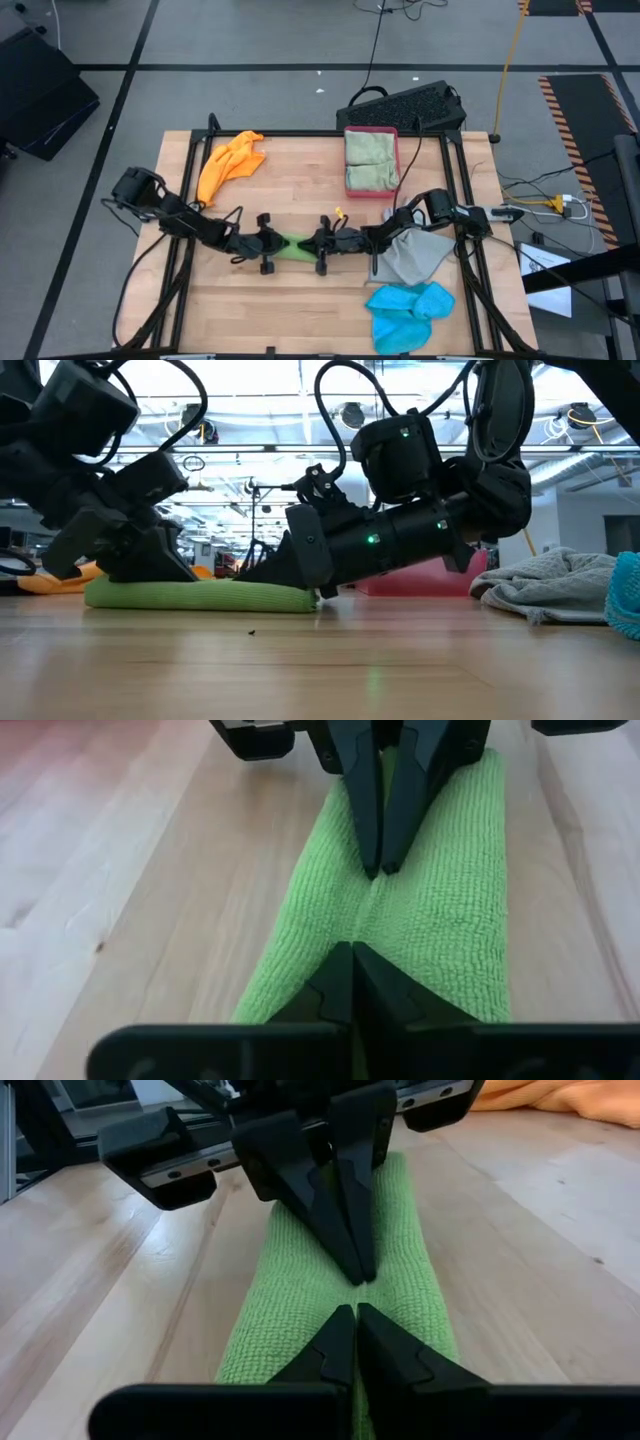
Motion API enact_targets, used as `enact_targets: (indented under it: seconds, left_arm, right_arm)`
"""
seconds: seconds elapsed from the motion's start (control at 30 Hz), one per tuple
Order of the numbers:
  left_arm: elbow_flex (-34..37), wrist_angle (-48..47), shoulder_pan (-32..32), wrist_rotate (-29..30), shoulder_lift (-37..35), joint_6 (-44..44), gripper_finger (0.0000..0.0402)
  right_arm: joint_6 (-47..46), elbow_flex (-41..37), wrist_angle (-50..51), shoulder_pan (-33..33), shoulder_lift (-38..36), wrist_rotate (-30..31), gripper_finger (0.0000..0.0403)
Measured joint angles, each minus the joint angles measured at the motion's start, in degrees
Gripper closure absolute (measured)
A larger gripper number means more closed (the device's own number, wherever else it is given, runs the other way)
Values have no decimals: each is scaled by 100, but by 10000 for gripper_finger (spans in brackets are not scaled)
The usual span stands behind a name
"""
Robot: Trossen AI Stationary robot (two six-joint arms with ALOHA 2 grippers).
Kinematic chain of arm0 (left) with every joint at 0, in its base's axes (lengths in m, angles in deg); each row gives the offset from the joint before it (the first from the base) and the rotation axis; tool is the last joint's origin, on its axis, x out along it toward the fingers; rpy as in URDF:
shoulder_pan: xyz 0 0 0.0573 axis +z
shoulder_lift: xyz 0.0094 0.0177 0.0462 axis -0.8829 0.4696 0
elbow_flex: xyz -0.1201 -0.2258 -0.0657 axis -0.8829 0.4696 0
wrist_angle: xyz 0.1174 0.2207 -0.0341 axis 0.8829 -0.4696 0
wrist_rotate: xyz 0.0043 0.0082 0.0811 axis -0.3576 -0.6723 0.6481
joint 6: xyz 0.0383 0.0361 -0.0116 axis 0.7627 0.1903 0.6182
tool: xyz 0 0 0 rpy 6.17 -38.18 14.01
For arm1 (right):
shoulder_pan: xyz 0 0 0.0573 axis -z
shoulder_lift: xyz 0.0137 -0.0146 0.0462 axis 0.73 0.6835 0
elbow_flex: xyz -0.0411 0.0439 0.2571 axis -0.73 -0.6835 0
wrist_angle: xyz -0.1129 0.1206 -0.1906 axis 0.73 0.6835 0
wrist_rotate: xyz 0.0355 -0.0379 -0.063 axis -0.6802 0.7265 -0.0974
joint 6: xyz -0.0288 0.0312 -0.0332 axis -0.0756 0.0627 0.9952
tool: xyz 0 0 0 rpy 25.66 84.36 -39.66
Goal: Fold microfiber towels
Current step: Fold the dark green microfiber cloth
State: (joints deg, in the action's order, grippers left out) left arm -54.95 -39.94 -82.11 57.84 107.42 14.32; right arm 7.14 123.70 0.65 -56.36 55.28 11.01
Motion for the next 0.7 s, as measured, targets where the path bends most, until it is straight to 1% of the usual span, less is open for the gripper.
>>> enact_targets:
  seconds: [0.13, 0.27, 0.4, 0.5, 0.57, 0.7]
  left_arm:
    - [9, -26, 0, -4, 2, -24, 378]
    - [14, -81, 1, -55, -6, -33, 381]
    - [37, -79, -4, -179, -202, -31, 394]
    - [44, -124, -4, -240, -480, -61, 394]
    - [48, -186, -4, -251, -648, -75, 379]
    - [42, -343, -4, -298, -973, -57, 330]
  right_arm:
    - [-24, -1, 137, 0, -7, 4, 397]
    - [-122, -1, 198, 0, -7, -8, 397]
    - [-149, -1, 234, 0, -36, -130, 397]
    - [-151, -3, 260, 0, -83, -156, 397]
    - [-143, -3, 301, -2, -130, -168, 397]
    - [-120, -5, 227, -2, -137, -181, 397]
